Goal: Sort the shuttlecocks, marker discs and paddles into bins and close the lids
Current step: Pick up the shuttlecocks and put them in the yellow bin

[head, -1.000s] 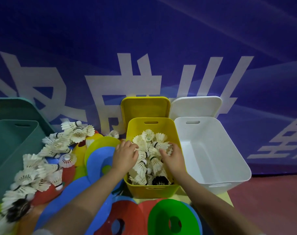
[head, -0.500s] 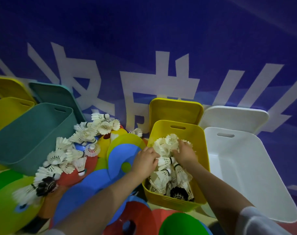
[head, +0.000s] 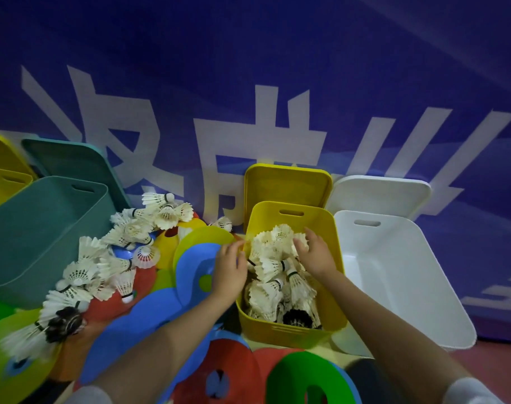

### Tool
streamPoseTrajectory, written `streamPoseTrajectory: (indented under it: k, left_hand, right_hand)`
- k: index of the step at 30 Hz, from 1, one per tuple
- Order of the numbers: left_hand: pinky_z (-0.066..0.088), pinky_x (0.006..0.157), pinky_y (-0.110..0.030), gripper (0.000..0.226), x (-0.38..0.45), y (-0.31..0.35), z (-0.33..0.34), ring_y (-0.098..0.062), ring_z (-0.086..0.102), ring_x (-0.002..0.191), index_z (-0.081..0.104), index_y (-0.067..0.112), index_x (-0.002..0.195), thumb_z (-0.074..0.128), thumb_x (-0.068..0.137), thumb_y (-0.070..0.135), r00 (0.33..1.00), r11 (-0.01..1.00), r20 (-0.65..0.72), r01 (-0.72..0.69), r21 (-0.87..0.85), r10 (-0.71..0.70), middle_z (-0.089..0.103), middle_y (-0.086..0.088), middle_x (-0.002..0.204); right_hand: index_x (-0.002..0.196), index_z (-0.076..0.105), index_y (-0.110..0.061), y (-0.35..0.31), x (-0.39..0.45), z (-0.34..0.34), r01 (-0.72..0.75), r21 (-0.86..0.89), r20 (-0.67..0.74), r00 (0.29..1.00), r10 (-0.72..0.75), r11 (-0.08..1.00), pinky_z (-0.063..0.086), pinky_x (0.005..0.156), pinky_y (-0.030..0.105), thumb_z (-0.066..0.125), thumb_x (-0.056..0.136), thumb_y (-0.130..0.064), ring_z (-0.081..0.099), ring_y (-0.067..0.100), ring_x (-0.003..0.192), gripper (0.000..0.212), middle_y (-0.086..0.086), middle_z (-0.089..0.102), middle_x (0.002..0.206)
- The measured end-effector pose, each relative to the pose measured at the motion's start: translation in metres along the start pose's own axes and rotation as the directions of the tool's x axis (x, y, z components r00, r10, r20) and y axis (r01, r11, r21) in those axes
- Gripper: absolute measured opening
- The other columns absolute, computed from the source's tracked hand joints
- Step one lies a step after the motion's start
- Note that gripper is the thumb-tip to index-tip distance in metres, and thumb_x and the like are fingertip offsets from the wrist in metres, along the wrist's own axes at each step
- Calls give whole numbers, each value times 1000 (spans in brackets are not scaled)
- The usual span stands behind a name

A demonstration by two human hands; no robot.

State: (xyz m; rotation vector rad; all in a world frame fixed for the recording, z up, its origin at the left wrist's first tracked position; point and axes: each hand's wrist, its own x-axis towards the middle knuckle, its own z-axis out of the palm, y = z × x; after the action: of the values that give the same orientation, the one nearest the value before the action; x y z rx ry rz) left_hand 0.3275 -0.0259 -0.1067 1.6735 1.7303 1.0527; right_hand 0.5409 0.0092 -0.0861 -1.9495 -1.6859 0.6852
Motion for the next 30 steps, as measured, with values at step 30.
streamPoseTrajectory:
  k: [30]
  left_hand:
    - [48, 84, -34, 28, -92, -272, -348, -18, 54, 102, 62, 19, 118, 55, 92, 11, 998, 971, 32, 51, 234, -60, 52, 1, 110]
  right_hand:
    - [147, 31, -22, -286, -185, 311, 232, 63, 294, 925, -240, 971, 37, 102, 33, 56, 75, -61, 39, 22, 130, 85, 5, 44, 138]
